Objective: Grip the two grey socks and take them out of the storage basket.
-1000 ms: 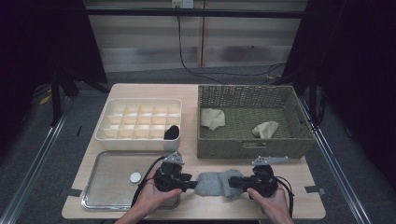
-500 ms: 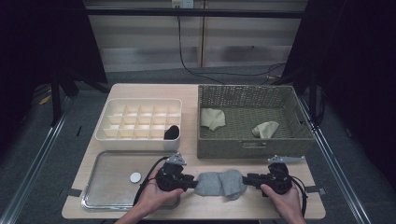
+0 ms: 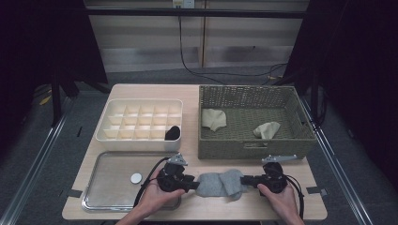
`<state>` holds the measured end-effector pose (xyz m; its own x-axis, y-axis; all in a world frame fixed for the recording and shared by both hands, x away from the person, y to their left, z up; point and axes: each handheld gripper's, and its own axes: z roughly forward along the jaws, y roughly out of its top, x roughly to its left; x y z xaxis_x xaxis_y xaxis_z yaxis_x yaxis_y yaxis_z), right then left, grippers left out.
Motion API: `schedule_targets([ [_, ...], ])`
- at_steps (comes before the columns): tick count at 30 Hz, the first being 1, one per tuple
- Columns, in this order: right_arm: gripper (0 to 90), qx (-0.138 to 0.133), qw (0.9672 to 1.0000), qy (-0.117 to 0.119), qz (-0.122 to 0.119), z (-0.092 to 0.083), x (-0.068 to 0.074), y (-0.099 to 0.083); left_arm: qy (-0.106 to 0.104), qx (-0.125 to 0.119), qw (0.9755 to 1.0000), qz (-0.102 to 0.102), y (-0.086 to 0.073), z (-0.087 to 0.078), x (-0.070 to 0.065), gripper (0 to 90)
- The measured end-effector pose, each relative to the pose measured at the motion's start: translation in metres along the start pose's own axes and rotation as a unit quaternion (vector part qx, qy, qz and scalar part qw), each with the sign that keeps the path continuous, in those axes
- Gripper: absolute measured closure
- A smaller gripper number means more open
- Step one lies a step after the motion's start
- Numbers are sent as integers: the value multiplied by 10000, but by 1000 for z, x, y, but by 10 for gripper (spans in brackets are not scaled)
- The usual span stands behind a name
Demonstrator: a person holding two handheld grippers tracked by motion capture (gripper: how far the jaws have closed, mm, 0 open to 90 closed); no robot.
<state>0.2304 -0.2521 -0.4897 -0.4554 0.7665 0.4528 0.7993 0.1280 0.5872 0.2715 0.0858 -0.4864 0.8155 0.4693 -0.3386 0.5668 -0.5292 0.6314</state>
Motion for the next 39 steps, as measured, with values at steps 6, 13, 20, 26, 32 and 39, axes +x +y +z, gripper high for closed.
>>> schedule_targets([
  [6, 833, -459, 9988, 157, -16, -23, 6, 7, 36, -34, 10000, -15, 1, -4, 2, 675],
  [13, 826, -668, 9972, 224, -230, -35, 23, 19, 15, -146, 9999, -69, 4, -8, 2, 649],
  [20, 822, -524, 9969, 415, -422, -15, 41, 32, 3, -222, 9997, -98, 4, -14, 1, 649],
  [26, 820, -332, 9961, 531, -627, 2, 58, 44, 10, -288, 9996, -74, 4, -20, 1, 634],
  [32, 779, -302, 9962, 607, -543, 16, 54, 42, 52, -327, 9994, -117, 3, -21, 4, 618],
  [39, 731, -397, 9953, 694, -541, 15, 55, 42, 66, -269, 9996, -70, 3, -21, 4, 610],
])
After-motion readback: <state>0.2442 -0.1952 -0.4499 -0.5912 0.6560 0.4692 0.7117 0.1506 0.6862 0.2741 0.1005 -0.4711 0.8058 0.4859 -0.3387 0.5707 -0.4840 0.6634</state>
